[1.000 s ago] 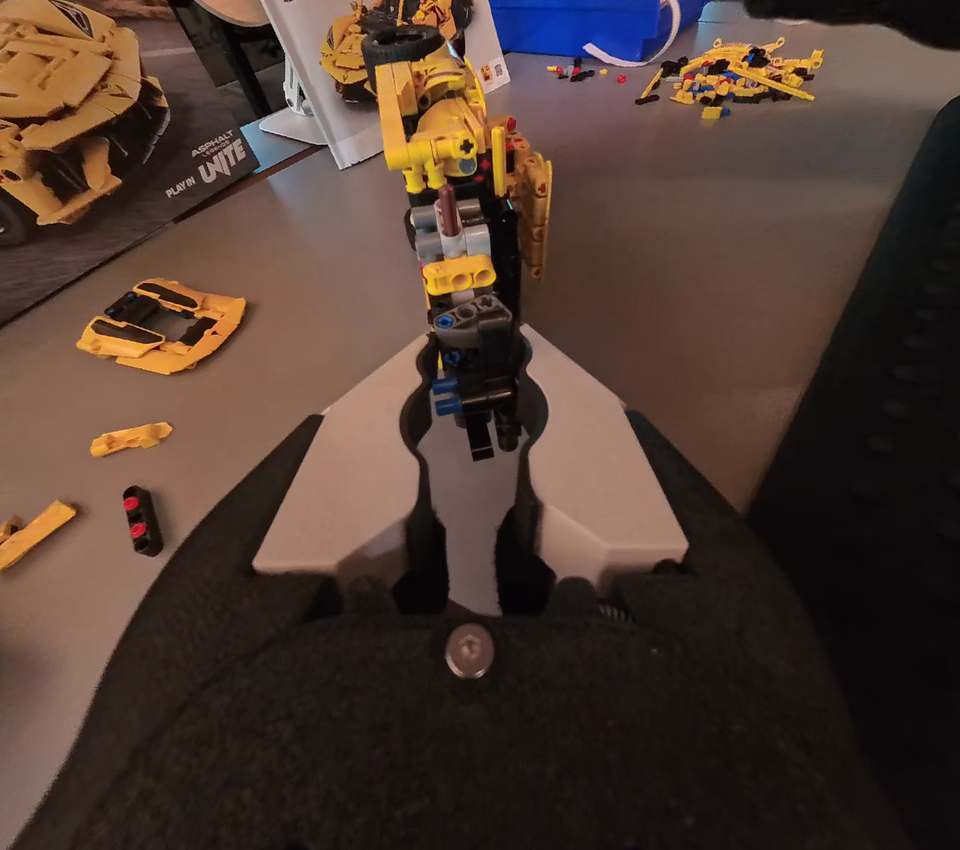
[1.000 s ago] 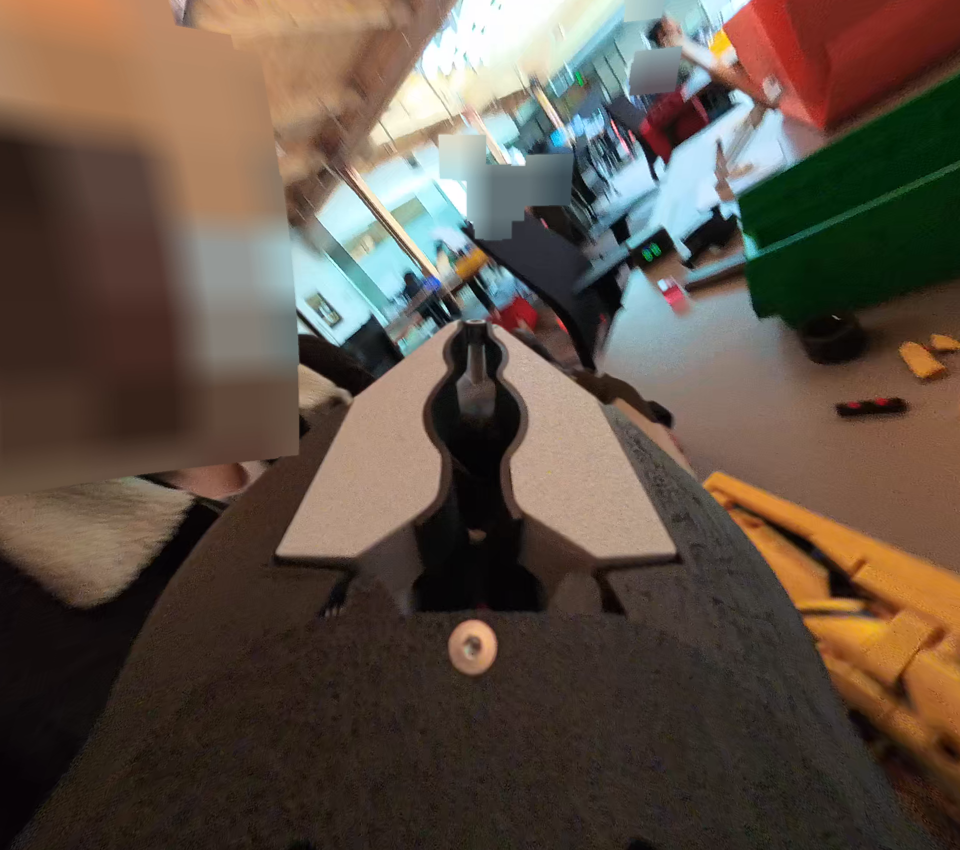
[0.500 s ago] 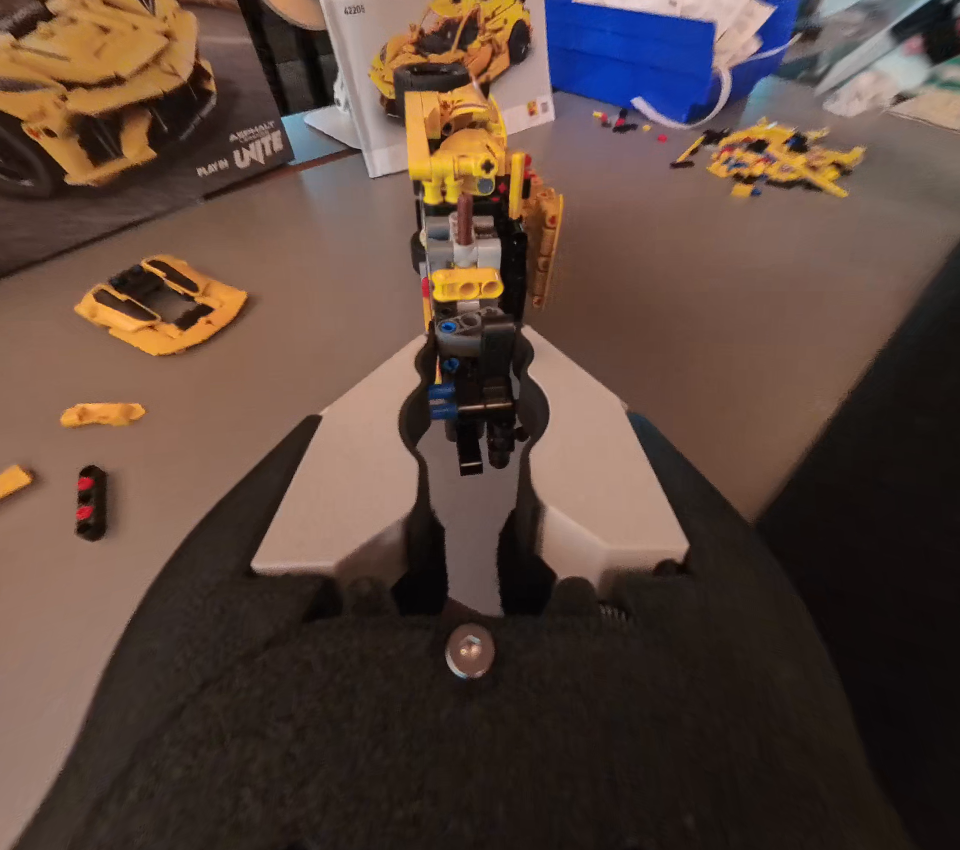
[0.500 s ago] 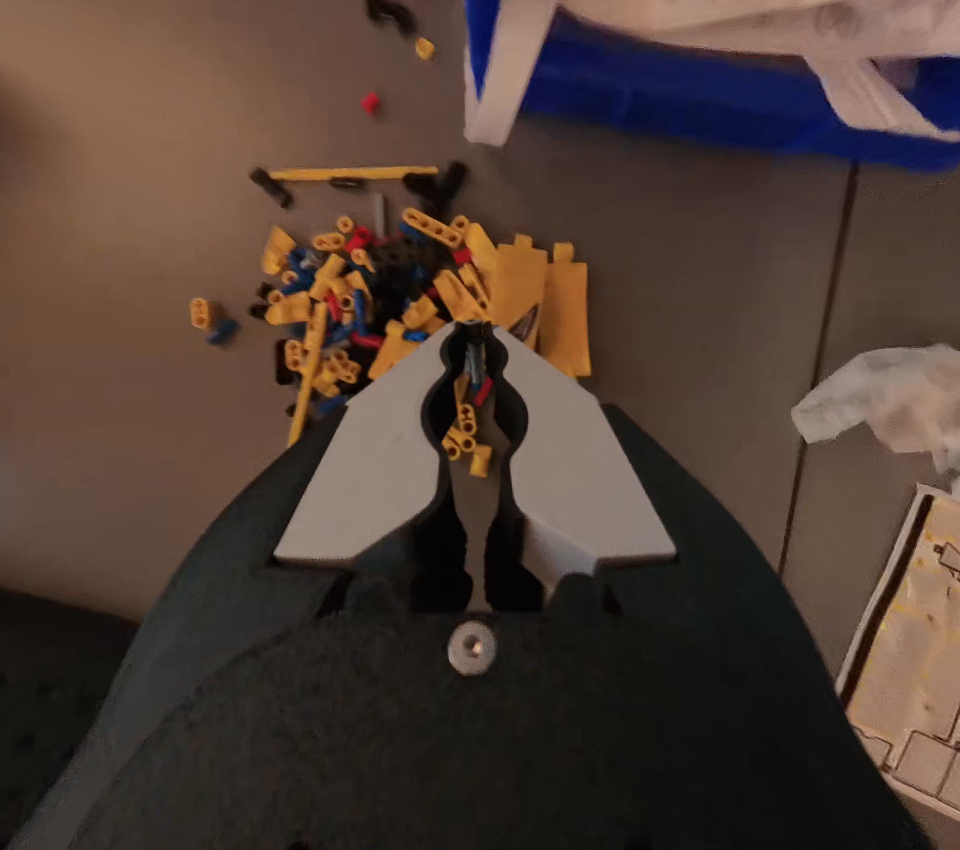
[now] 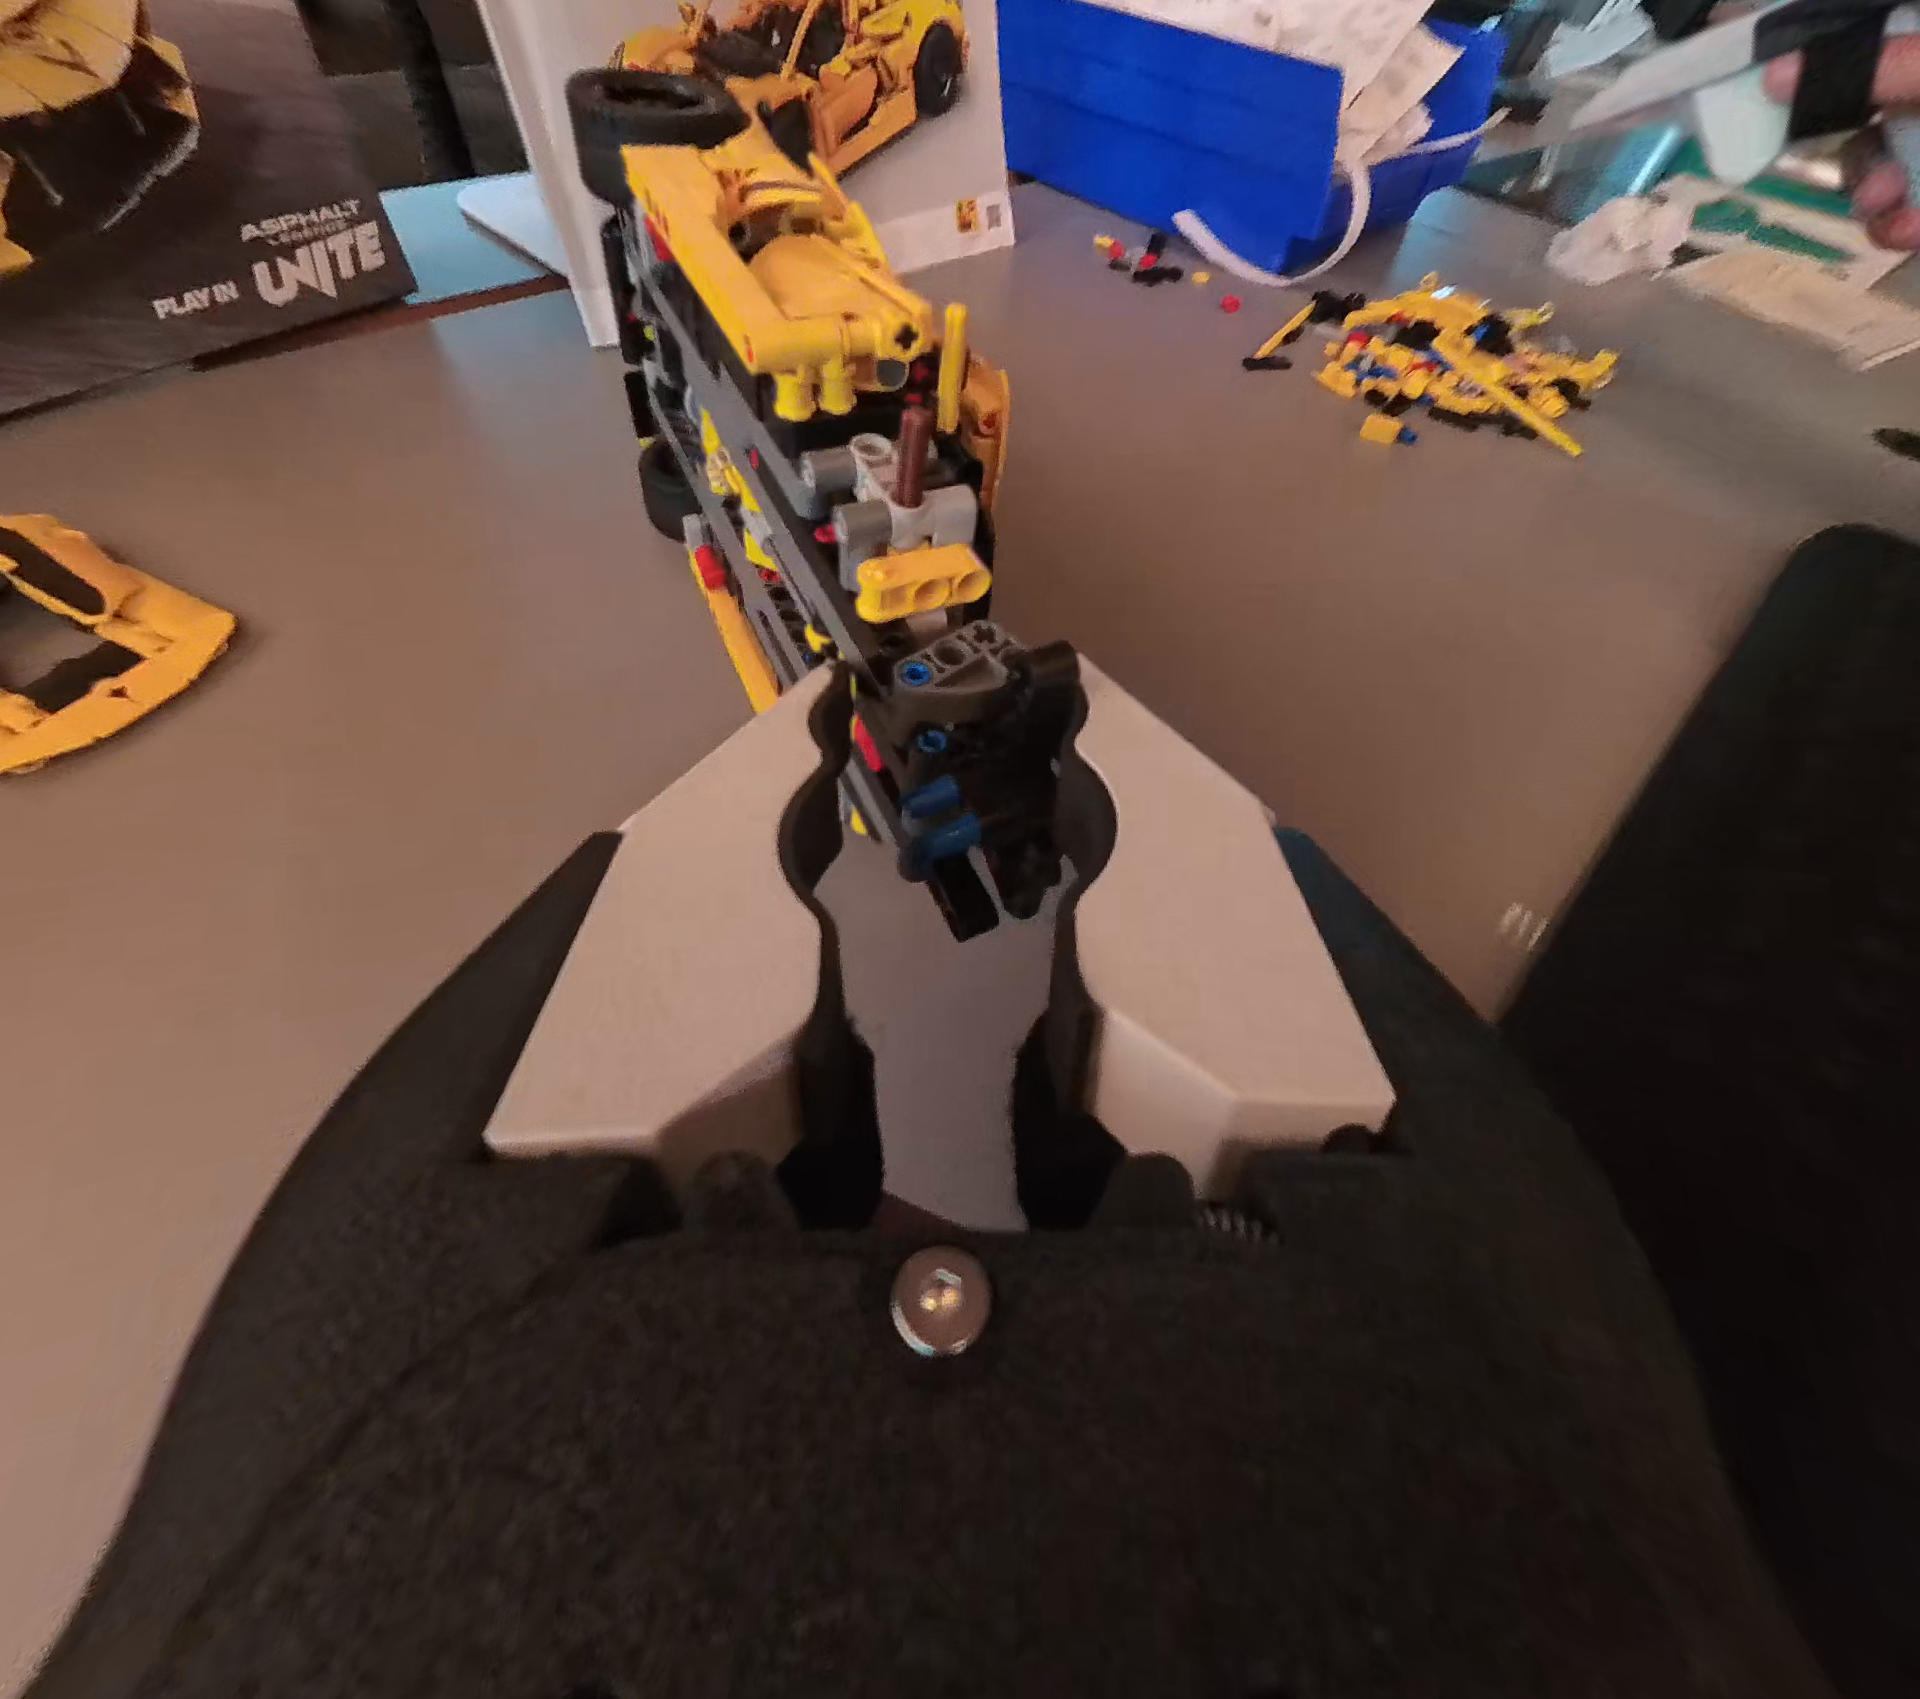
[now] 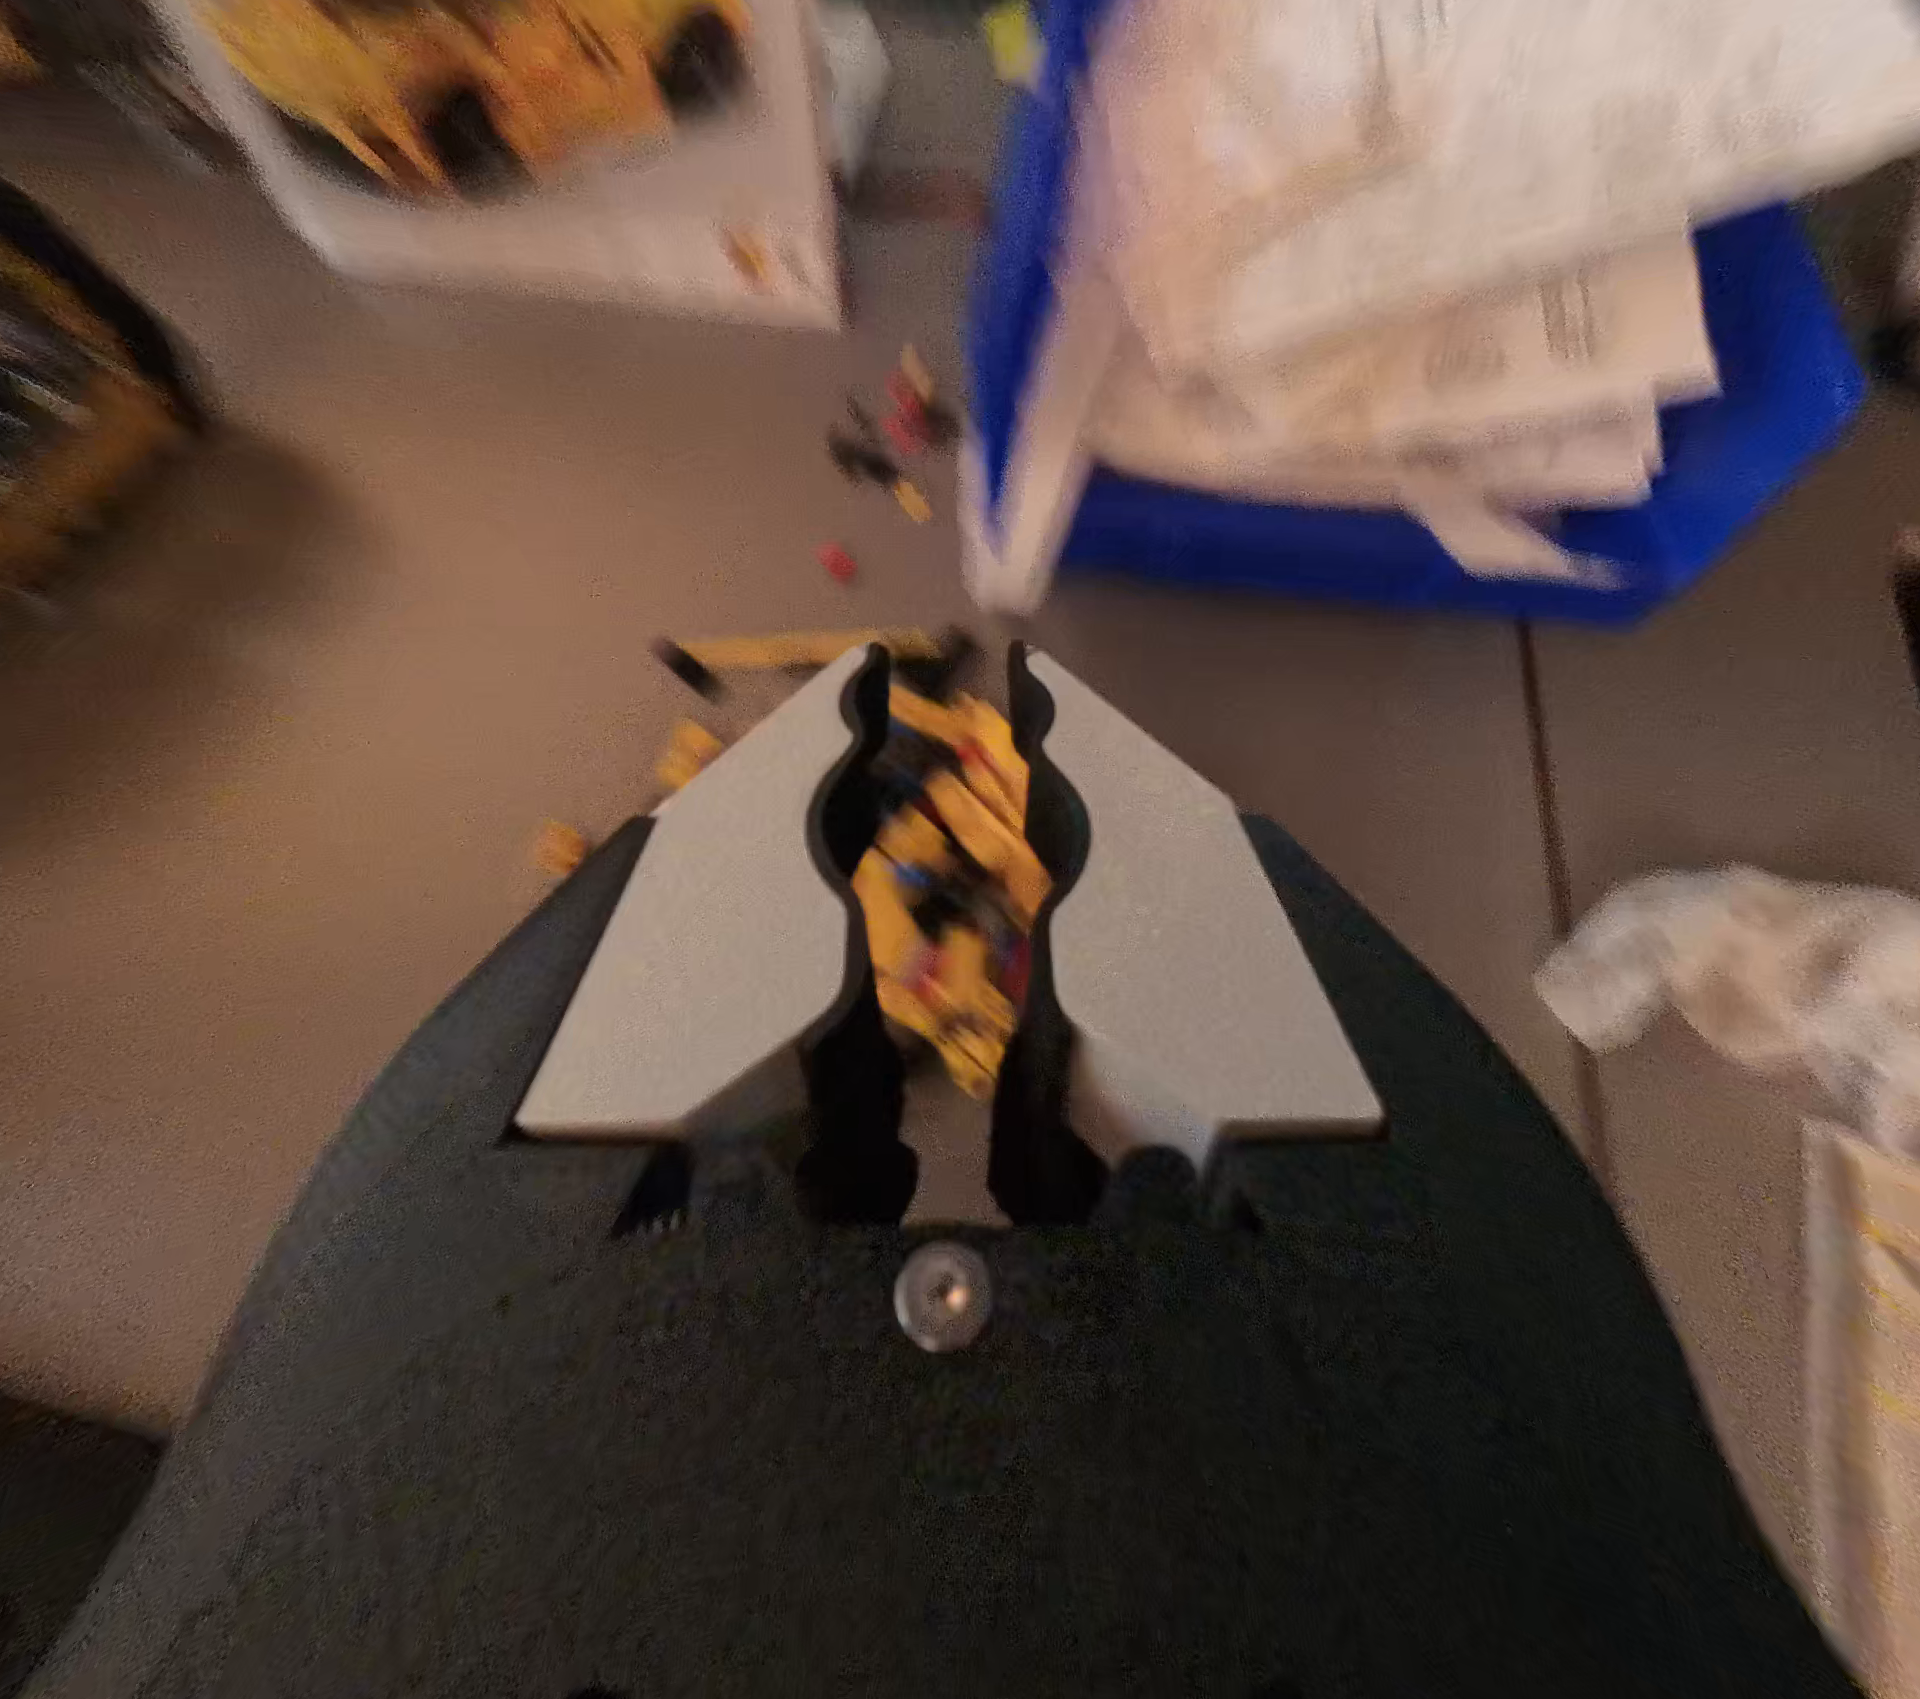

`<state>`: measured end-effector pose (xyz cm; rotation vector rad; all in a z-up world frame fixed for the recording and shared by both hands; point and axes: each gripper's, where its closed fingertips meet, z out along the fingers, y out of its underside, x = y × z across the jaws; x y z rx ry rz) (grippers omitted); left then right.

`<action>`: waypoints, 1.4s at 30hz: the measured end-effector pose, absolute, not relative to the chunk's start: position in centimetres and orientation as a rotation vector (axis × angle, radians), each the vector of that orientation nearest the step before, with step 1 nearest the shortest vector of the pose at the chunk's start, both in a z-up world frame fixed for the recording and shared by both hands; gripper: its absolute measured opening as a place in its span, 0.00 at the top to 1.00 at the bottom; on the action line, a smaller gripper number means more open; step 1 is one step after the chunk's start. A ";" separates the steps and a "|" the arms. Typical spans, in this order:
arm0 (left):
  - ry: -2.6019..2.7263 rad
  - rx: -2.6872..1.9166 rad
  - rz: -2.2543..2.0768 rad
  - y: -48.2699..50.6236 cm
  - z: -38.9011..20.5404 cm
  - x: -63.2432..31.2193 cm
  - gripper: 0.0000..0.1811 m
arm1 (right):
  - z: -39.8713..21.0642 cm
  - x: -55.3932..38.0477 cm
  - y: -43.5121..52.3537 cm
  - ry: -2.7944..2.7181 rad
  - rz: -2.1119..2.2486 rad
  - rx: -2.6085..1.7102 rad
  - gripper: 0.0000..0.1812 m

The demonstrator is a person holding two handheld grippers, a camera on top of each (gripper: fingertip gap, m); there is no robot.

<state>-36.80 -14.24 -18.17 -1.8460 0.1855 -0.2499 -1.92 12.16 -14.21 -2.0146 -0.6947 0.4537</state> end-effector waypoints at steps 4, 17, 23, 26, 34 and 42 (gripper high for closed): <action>0.232 -1.733 -0.195 -14.9 -16.8 -36.9 0.80 | -7.8 -11.6 3.9 -0.777 0.820 -1.535 0.84; 0.262 -1.616 -0.302 -17.2 -14.7 -37.0 0.80 | -14.1 -35.3 -16.3 -1.276 1.333 -1.290 0.86; -0.019 -1.574 -0.617 -16.8 -13.9 -40.3 0.95 | -16.0 -35.7 -16.6 -1.372 1.192 -1.286 0.87; -0.002 -1.651 -0.559 -16.1 -15.4 -40.1 0.97 | -17.0 -36.0 -16.3 -1.401 1.152 -1.323 0.86; 0.039 -1.768 -0.401 -15.0 -17.7 -39.4 0.93 | -17.6 -36.6 -16.8 -1.405 1.196 -1.346 0.73; 0.141 -1.790 -0.362 -15.1 -18.0 -38.1 1.00 | -17.6 -36.6 -16.7 -1.374 1.223 -1.415 0.77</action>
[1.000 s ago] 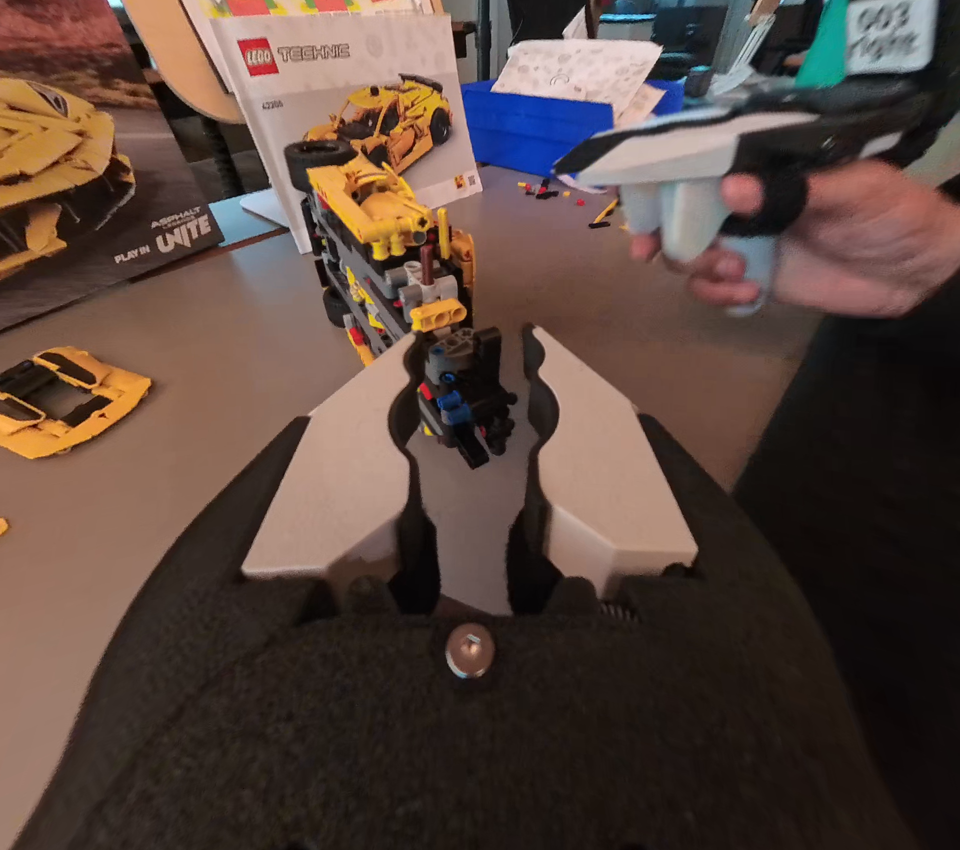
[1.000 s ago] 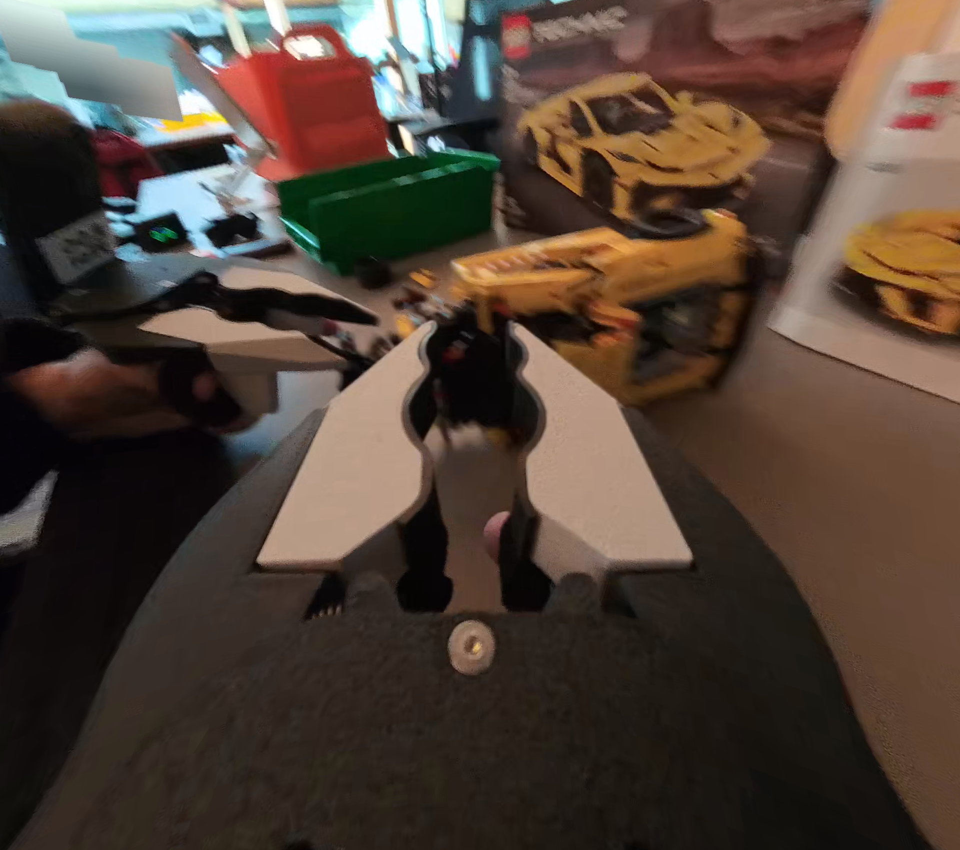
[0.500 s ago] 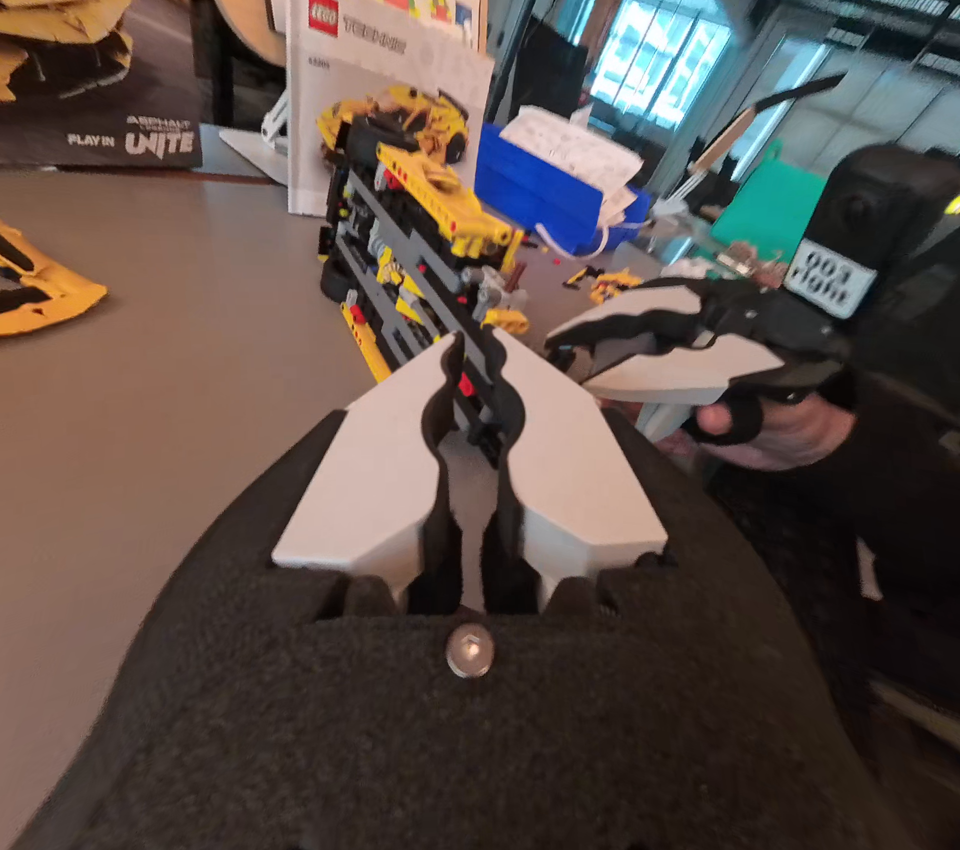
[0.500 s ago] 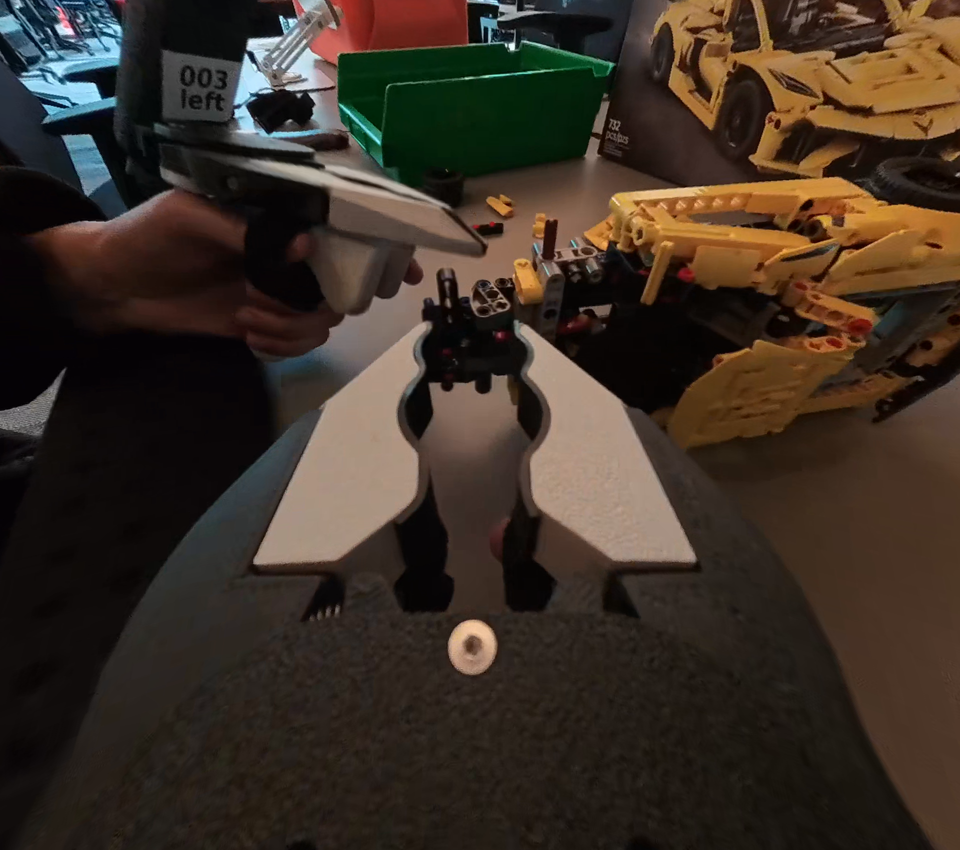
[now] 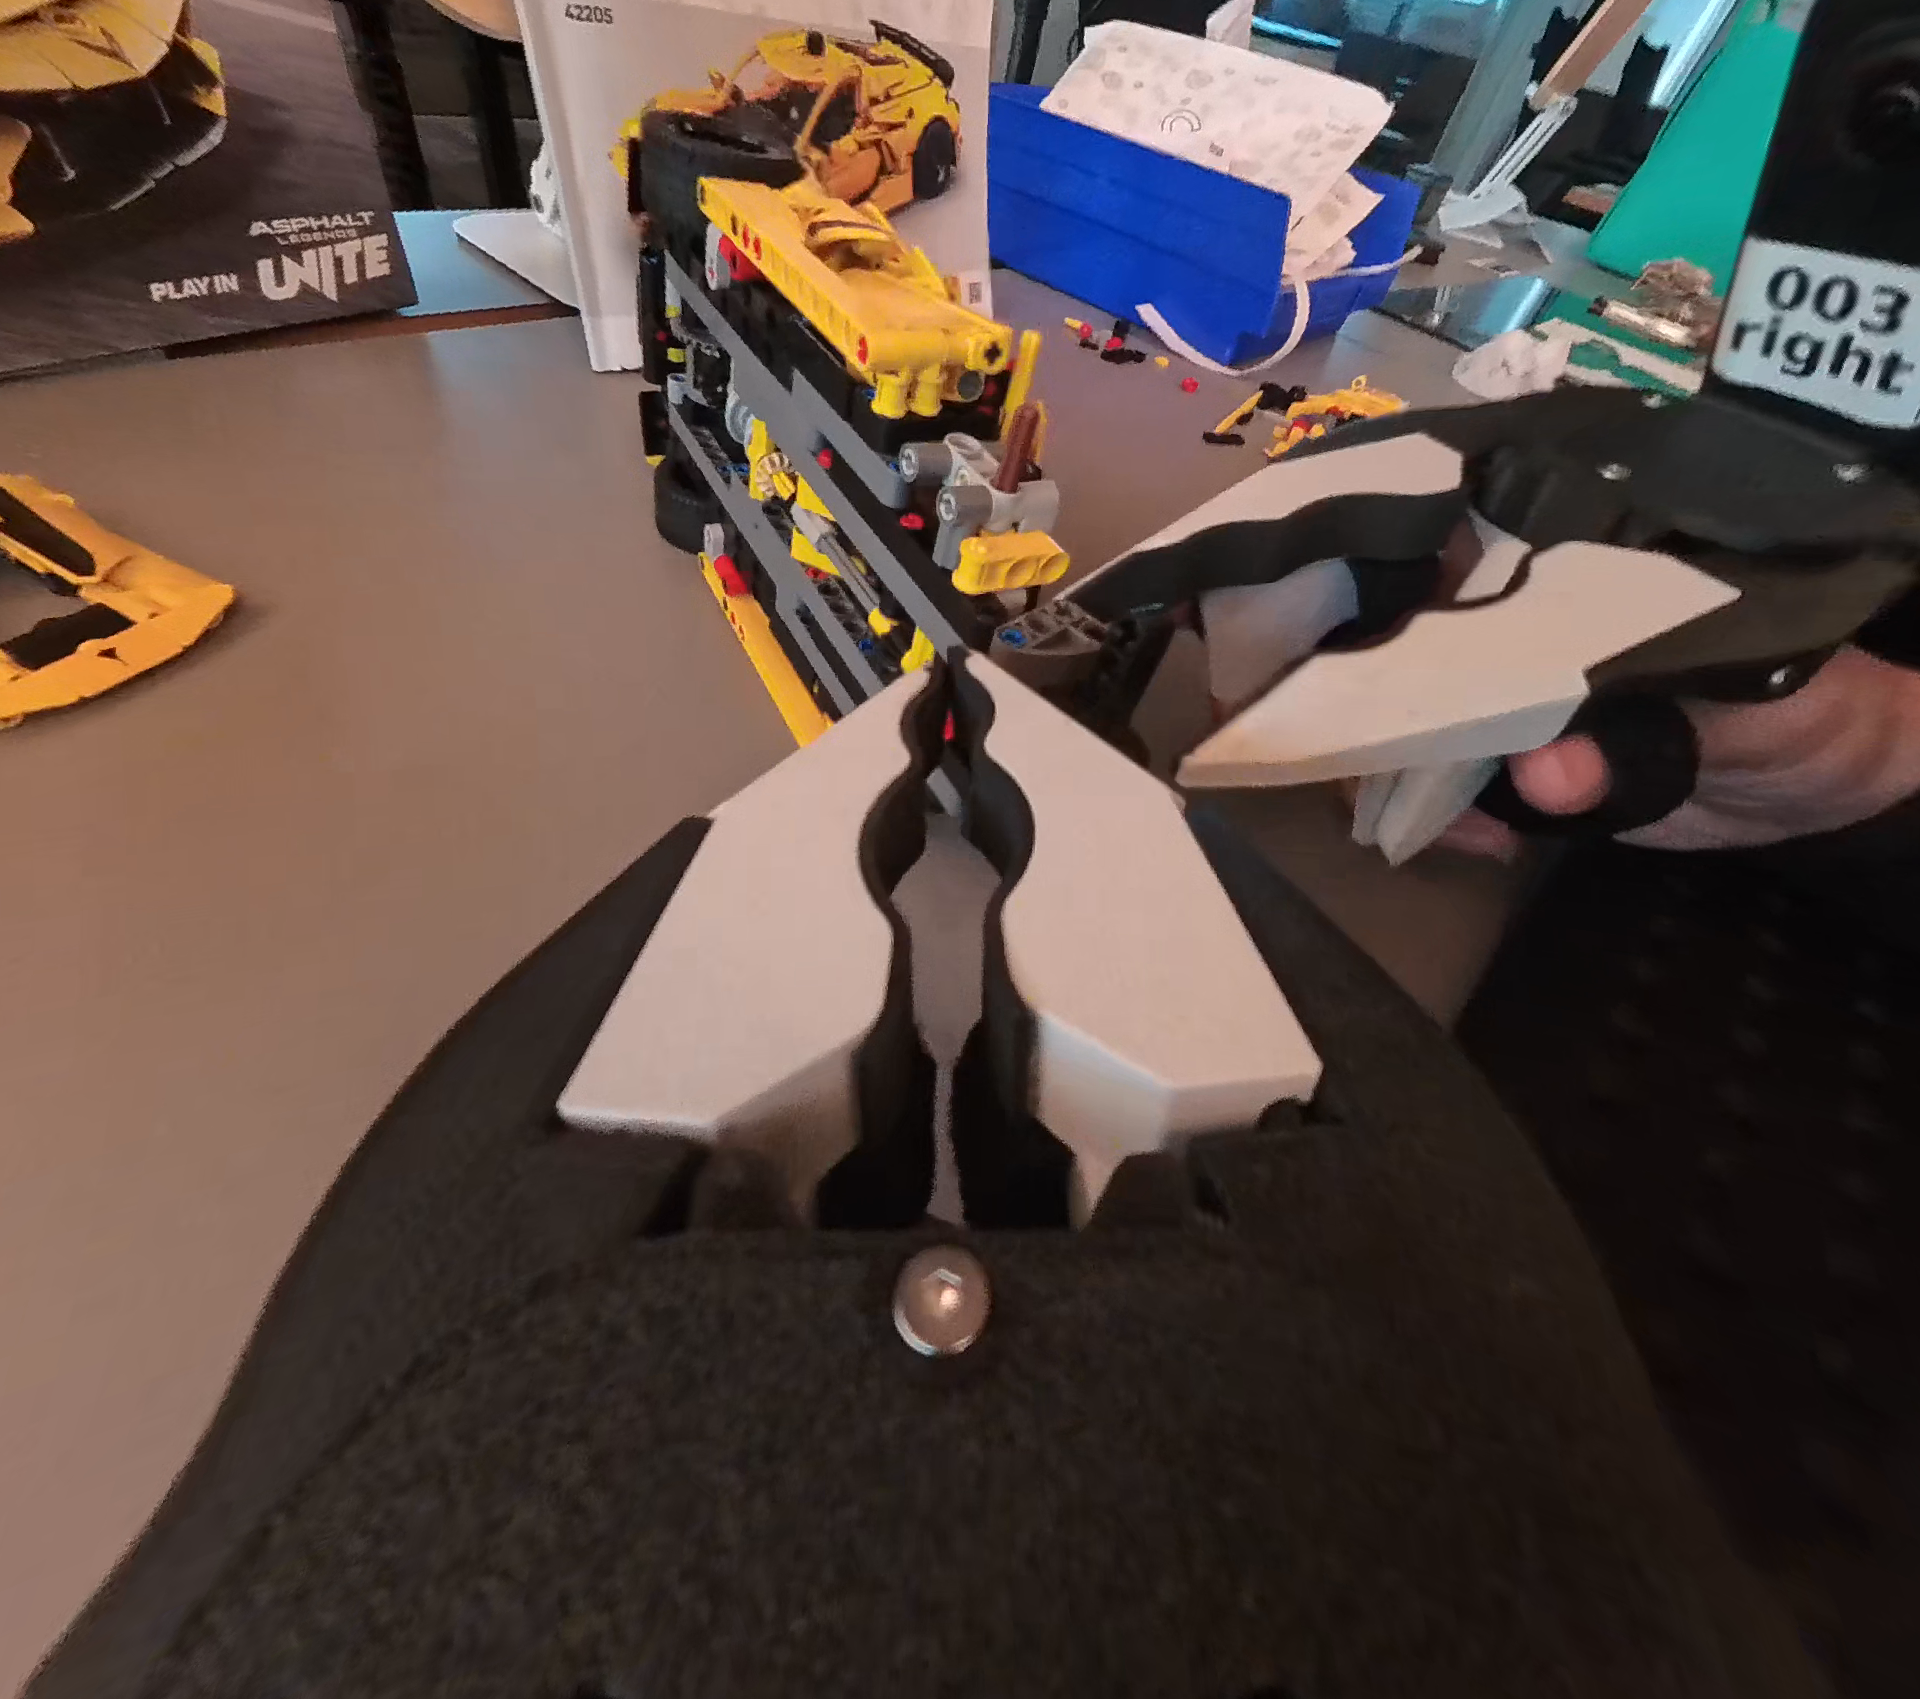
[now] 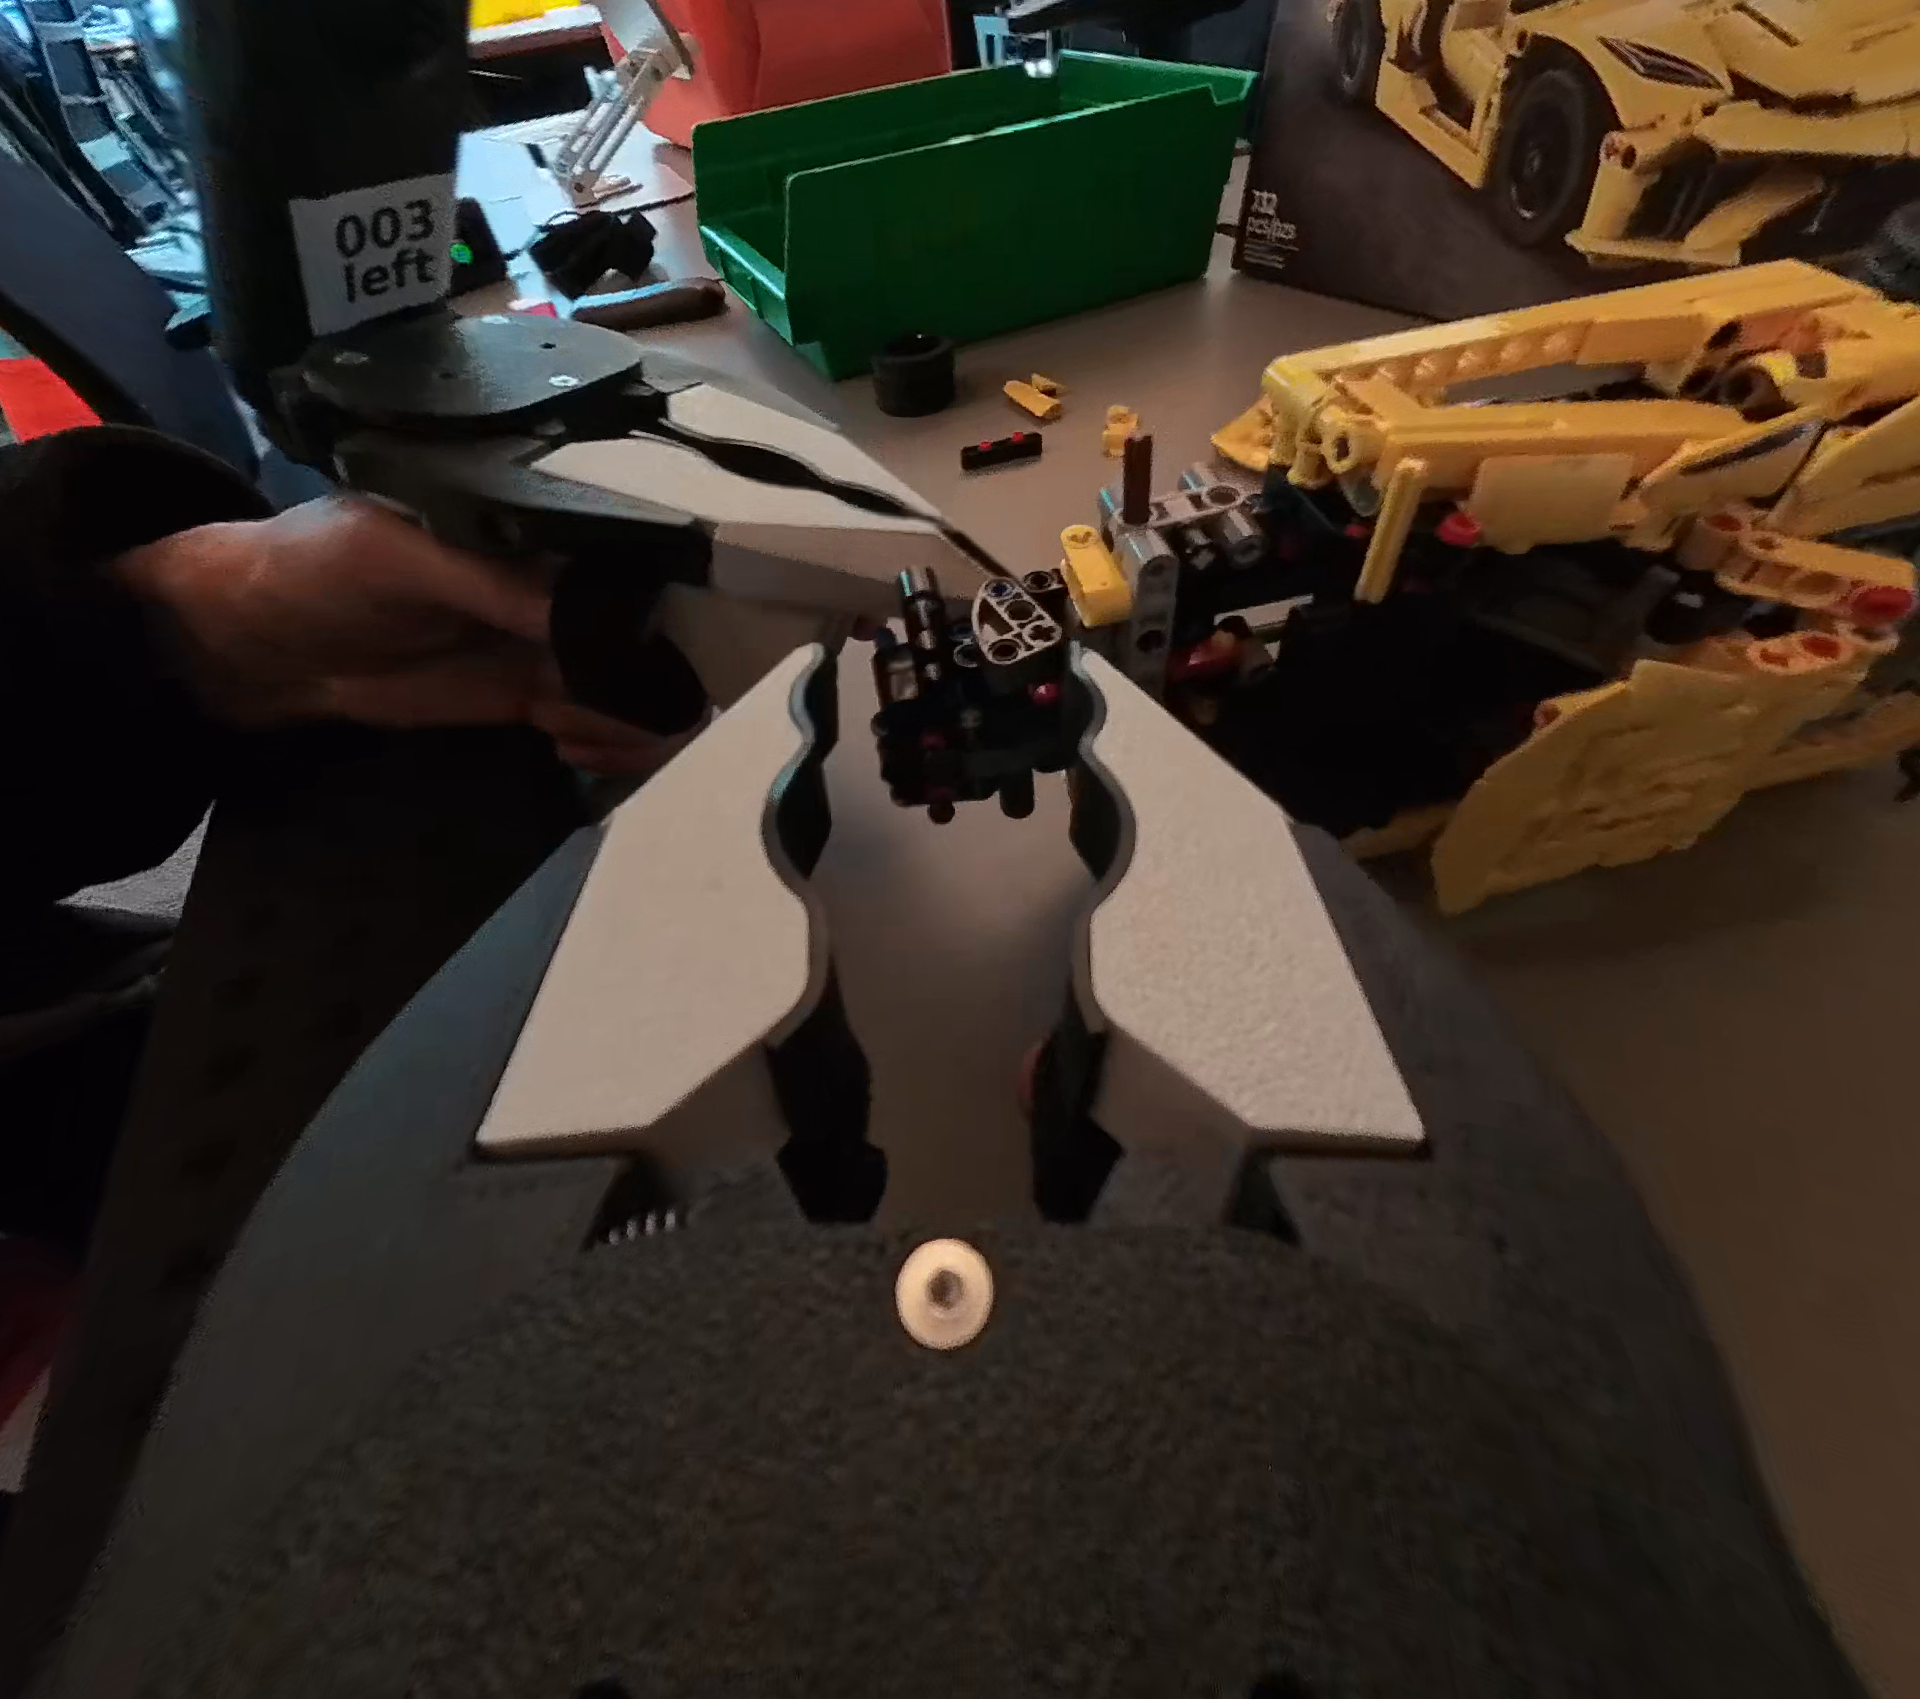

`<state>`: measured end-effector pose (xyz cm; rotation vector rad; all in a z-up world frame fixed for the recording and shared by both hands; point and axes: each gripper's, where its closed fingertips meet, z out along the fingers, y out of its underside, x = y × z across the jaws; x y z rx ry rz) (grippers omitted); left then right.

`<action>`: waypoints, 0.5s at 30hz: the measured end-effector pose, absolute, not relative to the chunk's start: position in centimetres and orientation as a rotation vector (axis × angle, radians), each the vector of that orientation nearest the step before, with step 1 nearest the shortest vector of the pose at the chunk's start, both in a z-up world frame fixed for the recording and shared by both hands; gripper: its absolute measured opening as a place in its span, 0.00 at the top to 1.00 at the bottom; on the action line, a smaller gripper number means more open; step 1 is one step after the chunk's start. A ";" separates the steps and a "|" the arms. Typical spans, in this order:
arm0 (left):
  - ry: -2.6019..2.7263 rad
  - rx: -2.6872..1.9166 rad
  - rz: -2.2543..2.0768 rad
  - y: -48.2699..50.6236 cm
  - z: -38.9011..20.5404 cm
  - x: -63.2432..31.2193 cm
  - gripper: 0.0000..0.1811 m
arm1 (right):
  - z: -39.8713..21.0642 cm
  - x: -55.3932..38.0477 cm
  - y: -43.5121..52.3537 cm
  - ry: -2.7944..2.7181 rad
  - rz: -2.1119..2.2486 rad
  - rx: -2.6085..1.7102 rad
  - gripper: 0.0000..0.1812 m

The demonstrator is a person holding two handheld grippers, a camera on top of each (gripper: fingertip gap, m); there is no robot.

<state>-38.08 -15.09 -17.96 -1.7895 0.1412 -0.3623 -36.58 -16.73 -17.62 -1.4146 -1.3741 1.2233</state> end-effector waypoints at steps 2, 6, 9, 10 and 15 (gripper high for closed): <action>0.185 -1.803 -0.363 -15.1 -18.2 -37.3 1.00 | -18.1 -36.5 -16.5 -1.354 1.210 -1.484 0.77; 0.188 -1.809 -0.326 -14.8 -18.2 -37.2 1.00 | -18.1 -36.4 -15.8 -1.283 1.143 -1.560 0.84; 0.181 -1.813 -0.282 -14.5 -18.0 -37.2 1.00 | -18.0 -36.3 -15.9 -1.293 1.100 -1.538 0.84; 0.192 -1.806 -0.273 -14.5 -17.9 -37.1 1.00 | -17.7 -36.2 -16.0 -1.294 1.095 -1.518 0.84; 0.245 -1.835 -0.334 -14.9 -18.4 -36.3 1.00 | -16.8 -35.6 -15.9 -1.283 1.084 -1.425 0.86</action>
